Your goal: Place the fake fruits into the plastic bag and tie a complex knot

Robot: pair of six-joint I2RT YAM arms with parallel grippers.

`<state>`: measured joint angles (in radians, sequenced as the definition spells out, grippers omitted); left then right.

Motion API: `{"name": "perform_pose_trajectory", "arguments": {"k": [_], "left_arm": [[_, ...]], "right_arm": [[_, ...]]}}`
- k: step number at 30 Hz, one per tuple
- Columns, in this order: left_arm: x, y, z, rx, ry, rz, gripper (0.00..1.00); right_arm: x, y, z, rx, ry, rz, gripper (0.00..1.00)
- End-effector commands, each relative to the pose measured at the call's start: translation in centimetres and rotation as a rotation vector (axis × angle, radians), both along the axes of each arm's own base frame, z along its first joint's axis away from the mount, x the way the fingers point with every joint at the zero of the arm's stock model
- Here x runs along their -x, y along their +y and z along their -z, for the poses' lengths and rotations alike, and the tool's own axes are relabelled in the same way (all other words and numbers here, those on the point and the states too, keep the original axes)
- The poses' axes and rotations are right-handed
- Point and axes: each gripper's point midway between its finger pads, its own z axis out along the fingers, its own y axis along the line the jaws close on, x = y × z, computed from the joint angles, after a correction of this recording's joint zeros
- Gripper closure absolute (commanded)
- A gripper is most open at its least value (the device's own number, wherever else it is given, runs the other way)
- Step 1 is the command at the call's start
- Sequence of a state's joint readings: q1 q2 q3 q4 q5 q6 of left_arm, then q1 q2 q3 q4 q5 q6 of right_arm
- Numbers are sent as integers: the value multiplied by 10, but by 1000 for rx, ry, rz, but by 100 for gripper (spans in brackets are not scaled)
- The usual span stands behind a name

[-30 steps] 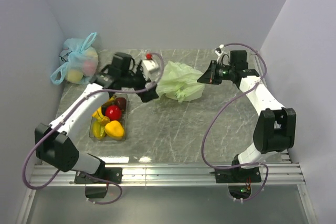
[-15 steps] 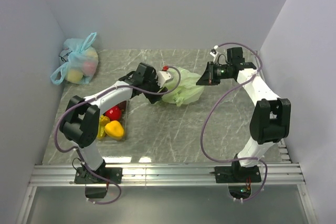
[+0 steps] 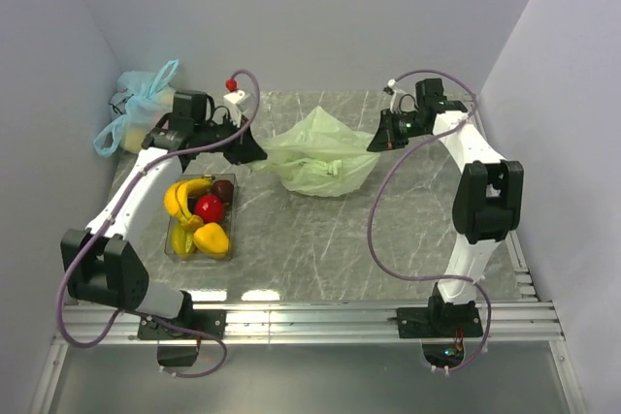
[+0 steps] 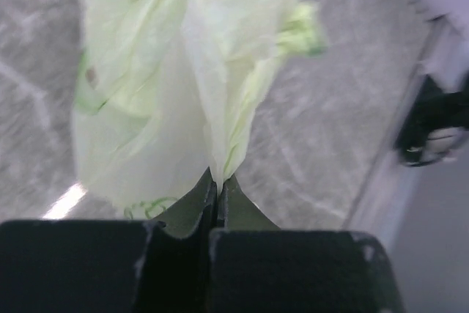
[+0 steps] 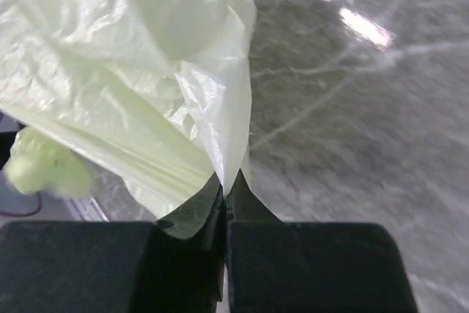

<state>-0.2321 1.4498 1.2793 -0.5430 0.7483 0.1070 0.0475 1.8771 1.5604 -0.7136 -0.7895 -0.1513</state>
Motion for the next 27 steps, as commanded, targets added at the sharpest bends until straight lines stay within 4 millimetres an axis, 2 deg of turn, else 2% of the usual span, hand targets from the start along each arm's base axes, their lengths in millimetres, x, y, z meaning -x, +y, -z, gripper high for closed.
{"name": "perform_pose_trajectory", "arguments": {"k": [1, 3, 4, 5, 6, 8, 9, 11, 13, 14, 16, 18, 19, 20, 23, 24, 27], "left_arm": [[35, -12, -42, 197, 150, 84, 100], [36, -17, -45, 242, 213, 88, 100], [33, -19, -45, 259, 227, 85, 100], [26, -23, -50, 288, 236, 66, 100], [17, -23, -46, 295, 251, 30, 100], [2, -28, -51, 338, 273, -16, 100], [-9, -29, -48, 344, 286, -48, 100], [-21, -31, -51, 385, 350, -112, 100], [-36, -35, -52, 411, 355, -145, 100], [-42, -35, -55, 423, 366, -170, 100], [-48, -41, -49, 411, 383, -188, 100], [-52, -46, -48, 420, 398, -189, 100], [-52, -48, -47, 429, 408, -183, 100], [-52, -50, -49, 440, 418, -174, 100], [-52, -58, -47, 437, 419, -153, 99], [-51, -61, -46, 433, 421, -149, 100], [-46, -67, -43, 421, 416, -129, 100]], "right_arm": [[-37, -30, 4, 146, -127, 25, 100], [-51, -25, -5, 138, -154, 47, 98], [-55, -24, -8, 144, -158, 59, 87], [-56, -22, -14, 142, -161, 62, 62], [-59, -20, -30, 134, -168, 90, 49], [-59, -25, -47, 139, -166, 158, 24], [-52, -26, -61, 144, -176, 172, 23], [-41, -32, -73, 162, -170, 199, 23], [-16, -34, -83, 163, -138, 207, 24], [-5, -33, -78, 161, -99, 213, 25], [19, -25, -84, 115, -60, 192, 27], [35, -13, -74, 86, -9, 172, 27], [41, -1, -69, 73, 22, 159, 27], [47, 5, -58, 70, 58, 154, 26], [38, 23, -41, 21, 134, 178, 25], [29, 29, -33, -2, 162, 183, 24], [11, 46, -33, -61, 173, 191, 20]]}}
